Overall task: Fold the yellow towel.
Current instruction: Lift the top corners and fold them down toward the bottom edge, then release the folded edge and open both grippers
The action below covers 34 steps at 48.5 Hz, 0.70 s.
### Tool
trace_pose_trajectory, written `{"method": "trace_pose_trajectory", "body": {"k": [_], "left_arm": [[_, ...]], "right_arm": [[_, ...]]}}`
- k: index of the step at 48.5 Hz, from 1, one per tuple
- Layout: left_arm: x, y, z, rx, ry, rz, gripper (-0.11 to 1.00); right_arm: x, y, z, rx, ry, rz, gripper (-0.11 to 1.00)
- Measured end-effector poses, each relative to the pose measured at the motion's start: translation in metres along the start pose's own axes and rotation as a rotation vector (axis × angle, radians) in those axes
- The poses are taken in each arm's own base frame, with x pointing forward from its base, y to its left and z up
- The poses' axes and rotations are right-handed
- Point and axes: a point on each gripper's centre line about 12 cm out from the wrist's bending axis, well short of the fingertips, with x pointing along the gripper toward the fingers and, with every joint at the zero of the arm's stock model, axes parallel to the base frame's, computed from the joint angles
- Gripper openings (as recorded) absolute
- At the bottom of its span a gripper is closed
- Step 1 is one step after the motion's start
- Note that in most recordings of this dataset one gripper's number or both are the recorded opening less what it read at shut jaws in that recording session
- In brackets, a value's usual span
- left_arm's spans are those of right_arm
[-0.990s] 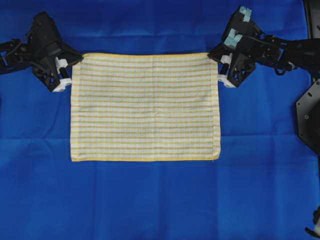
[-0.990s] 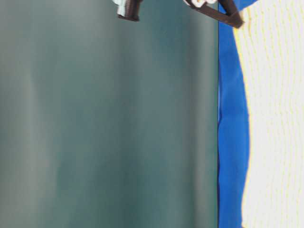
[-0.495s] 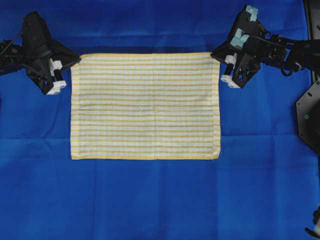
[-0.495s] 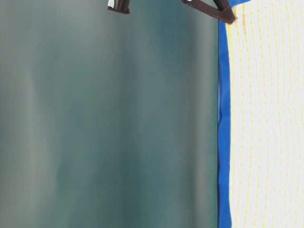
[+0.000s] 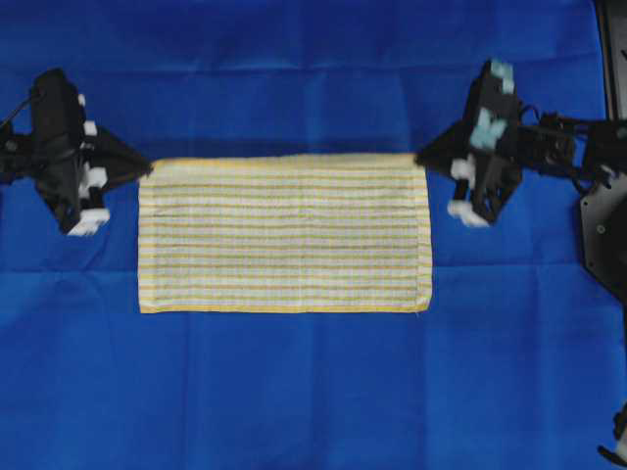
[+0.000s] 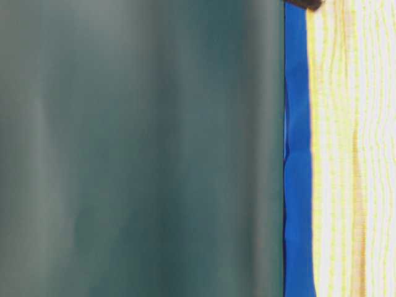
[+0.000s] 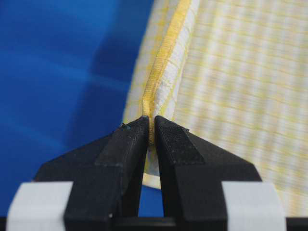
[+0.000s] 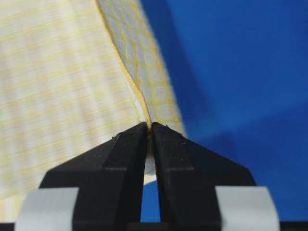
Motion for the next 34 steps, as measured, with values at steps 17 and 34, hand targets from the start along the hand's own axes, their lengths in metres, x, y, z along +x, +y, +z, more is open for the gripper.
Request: {"method": "trace_pose_trajectory", "body": {"k": [17, 34], "left_arm": [[-0.021, -0.050, 0.002, -0.015, -0.053, -0.201, 0.04], [-0.026, -0.078, -0.008, 0.038, -0.015, -0.306, 0.04]], "right_arm": [[-0.022, 0.053, -0.016, -0.045, 0.006, 0.181, 0.05], [-0.026, 0.069, -0.022, -0.059, 0.022, 0.235, 0.05]]}}
